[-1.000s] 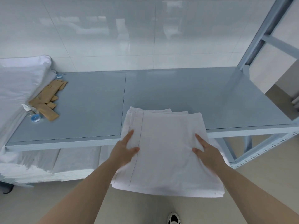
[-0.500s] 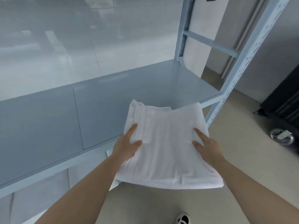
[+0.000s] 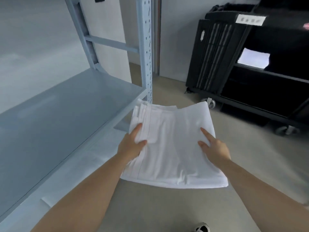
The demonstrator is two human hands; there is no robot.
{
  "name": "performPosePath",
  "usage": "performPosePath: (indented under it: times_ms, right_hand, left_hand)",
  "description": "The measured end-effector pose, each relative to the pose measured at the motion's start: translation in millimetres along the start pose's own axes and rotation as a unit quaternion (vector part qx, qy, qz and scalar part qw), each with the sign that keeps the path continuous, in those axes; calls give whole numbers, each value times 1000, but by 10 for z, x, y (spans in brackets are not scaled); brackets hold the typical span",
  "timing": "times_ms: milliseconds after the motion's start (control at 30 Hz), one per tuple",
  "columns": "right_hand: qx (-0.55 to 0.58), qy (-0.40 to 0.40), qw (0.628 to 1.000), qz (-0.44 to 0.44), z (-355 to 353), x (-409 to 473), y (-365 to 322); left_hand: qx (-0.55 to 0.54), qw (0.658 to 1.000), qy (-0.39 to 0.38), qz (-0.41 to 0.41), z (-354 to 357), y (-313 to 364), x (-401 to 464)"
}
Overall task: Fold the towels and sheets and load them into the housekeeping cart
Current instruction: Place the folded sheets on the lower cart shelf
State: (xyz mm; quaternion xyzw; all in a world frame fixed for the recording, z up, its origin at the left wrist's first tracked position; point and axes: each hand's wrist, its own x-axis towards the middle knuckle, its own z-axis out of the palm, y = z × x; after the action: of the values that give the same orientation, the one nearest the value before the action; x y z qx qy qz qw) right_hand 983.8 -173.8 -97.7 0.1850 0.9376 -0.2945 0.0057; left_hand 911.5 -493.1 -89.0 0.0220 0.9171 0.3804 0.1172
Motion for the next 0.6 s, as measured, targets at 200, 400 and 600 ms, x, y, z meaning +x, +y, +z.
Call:
performPosePath:
  times_ms: [200,400,600]
  right_hand:
    - [26,35,997,65,-767,336,1066]
    - [39,64,990,120,-1450,702,2013]
    - [56,102,981,157,-1911,995,2665]
  left_hand:
    - [-30,996,-50,62,974,1047,443]
    - [-62,989,-109,84,1868,2044,941]
    - [-80,980,-156,97,2497,2811,1369]
